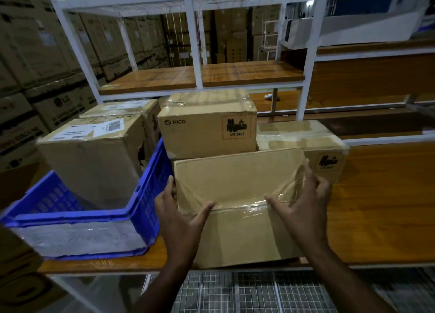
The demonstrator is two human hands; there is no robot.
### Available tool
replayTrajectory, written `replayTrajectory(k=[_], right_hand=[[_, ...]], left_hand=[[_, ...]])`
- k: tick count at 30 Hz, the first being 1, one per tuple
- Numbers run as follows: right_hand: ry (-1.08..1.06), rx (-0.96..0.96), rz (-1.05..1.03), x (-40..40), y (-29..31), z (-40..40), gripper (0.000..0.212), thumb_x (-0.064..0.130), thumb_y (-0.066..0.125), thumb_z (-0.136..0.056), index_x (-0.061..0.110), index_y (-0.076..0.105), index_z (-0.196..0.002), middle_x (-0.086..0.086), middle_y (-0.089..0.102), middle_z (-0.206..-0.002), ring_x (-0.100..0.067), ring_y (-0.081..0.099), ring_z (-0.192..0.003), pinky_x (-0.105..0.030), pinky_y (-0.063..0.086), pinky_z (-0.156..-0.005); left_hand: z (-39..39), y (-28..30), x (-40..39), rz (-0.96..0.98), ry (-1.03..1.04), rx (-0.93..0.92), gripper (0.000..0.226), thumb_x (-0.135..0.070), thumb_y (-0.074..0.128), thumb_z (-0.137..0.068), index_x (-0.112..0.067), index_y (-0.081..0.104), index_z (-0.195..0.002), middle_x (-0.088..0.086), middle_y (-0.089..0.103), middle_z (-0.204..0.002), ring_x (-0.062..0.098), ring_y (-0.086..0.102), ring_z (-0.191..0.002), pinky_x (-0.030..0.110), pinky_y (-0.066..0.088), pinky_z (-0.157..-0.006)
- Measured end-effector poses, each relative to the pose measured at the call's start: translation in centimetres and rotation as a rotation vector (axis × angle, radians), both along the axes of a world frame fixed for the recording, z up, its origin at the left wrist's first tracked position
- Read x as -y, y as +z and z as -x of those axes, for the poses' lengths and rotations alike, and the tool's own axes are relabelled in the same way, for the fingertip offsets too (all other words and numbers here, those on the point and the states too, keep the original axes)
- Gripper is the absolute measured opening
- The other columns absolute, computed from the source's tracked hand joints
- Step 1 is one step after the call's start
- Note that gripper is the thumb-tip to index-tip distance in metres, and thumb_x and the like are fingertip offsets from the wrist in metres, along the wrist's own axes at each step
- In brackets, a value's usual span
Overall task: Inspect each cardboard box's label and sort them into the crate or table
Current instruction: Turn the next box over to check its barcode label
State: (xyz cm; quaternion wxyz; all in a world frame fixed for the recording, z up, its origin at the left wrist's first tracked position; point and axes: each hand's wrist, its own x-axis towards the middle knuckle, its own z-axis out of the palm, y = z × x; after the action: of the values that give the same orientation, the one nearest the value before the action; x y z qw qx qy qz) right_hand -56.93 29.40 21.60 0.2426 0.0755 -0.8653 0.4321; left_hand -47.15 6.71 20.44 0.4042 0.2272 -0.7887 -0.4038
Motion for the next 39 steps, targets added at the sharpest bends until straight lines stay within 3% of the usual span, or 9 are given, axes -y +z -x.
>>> replayTrajectory(k=[4,8,15,19,22,25,29,33,39], right_hand=[[0.042,0.035,0.034,-1.0,-0.2,-0.5,0.137,0.031,0.094,-0.057,0.046,-0.003,-0.152,-0.005,0.024,-0.138,-0.027,0.037,-0.123,-0.031,0.041,-0.089],[0.014,0.017,0.035,-1.9,-1.6,-1.5,0.145,0.027,0.096,-0.051,0.045,-0.005,-0.152,-0.007,0.025,-0.139,-0.032,0.037,-0.125,-0.038,0.043,-0.091],[-0.009,0.078,-0.064,-3.1,-3.4,-2.4,0.136,0.028,0.092,-0.059,0.041,-0.006,-0.153,-0.012,0.034,-0.141,-0.033,0.048,-0.119,-0.04,0.053,-0.077],[-0.035,0.059,-0.097,-2.3,-2.5,-2.1,0.133,0.035,0.091,-0.059,0.029,0.0,-0.156,-0.007,0.027,-0.145,-0.03,0.038,-0.129,-0.049,0.054,-0.089],[-0.022,-0.082,-0.274,-1.4,-1.0,-1.8,0.124,0.042,0.09,-0.057,0.017,0.018,-0.154,-0.012,0.023,-0.154,-0.03,0.024,-0.142,-0.057,0.037,-0.109],[0.074,-0.231,-0.537,-0.6,0.5,-1.5,0.092,0.046,0.084,-0.064,0.017,0.045,-0.141,-0.01,0.033,-0.155,-0.027,0.015,-0.15,-0.06,0.007,-0.119],[0.234,-0.221,-0.632,0.7,1.6,-1.5,0.084,0.048,0.082,-0.067,0.021,0.047,-0.139,0.002,0.049,-0.146,-0.015,0.03,-0.144,-0.052,0.003,-0.121],[0.265,-0.18,-0.632,1.4,2.1,-1.3,0.08,0.051,0.08,-0.07,0.022,0.049,-0.139,0.004,0.052,-0.144,-0.011,0.041,-0.137,-0.04,0.008,-0.12],[0.292,-0.129,-0.599,2.1,2.4,-0.9,0.077,0.052,0.076,-0.074,0.026,0.047,-0.141,0.009,0.05,-0.145,-0.009,0.04,-0.136,-0.028,0.015,-0.108]], left_hand=[[-1.0,-0.1,-0.6,-0.001,-0.046,-0.013,0.12,-0.048,0.089,-0.059,-0.037,0.019,-0.155,0.002,0.037,-0.133,0.002,0.041,-0.107,0.029,0.039,-0.091],[-2.0,-1.2,-0.2,0.021,-0.059,0.02,0.127,-0.049,0.089,-0.055,-0.044,0.012,-0.155,-0.008,0.031,-0.127,0.002,0.039,-0.107,0.031,0.038,-0.093],[-2.4,-3.8,0.4,0.086,-0.051,0.2,0.109,-0.063,0.079,-0.052,-0.025,0.033,-0.143,-0.01,0.031,-0.116,0.026,0.052,-0.109,0.047,0.053,-0.088],[-1.9,-3.2,0.5,0.157,-0.028,0.151,0.122,-0.06,0.083,-0.054,-0.022,0.024,-0.154,0.001,0.036,-0.133,0.026,0.043,-0.122,0.045,0.046,-0.101],[-1.3,-1.1,0.2,0.31,-0.031,0.072,0.123,-0.061,0.086,-0.059,-0.017,0.023,-0.156,0.005,0.031,-0.151,0.025,0.03,-0.14,0.049,0.031,-0.114],[-0.3,0.7,-0.2,0.66,-0.141,0.124,0.095,-0.062,0.073,-0.075,-0.016,0.038,-0.15,0.001,0.04,-0.154,0.022,0.021,-0.152,0.061,0.01,-0.121],[0.5,2.4,-0.9,0.84,-0.166,0.372,0.075,-0.07,0.052,-0.086,-0.024,0.05,-0.145,-0.005,0.051,-0.15,0.018,0.026,-0.15,0.069,0.002,-0.118],[0.6,3.4,-1.5,0.855,-0.162,0.46,0.078,-0.071,0.059,-0.081,-0.022,0.054,-0.142,-0.005,0.052,-0.148,0.019,0.03,-0.149,0.063,-0.006,-0.12],[2.2,4.2,-2.0,0.81,-0.313,0.462,0.084,-0.065,0.06,-0.084,-0.024,0.035,-0.154,-0.004,0.035,-0.16,0.011,0.027,-0.149,0.037,0.014,-0.124]])
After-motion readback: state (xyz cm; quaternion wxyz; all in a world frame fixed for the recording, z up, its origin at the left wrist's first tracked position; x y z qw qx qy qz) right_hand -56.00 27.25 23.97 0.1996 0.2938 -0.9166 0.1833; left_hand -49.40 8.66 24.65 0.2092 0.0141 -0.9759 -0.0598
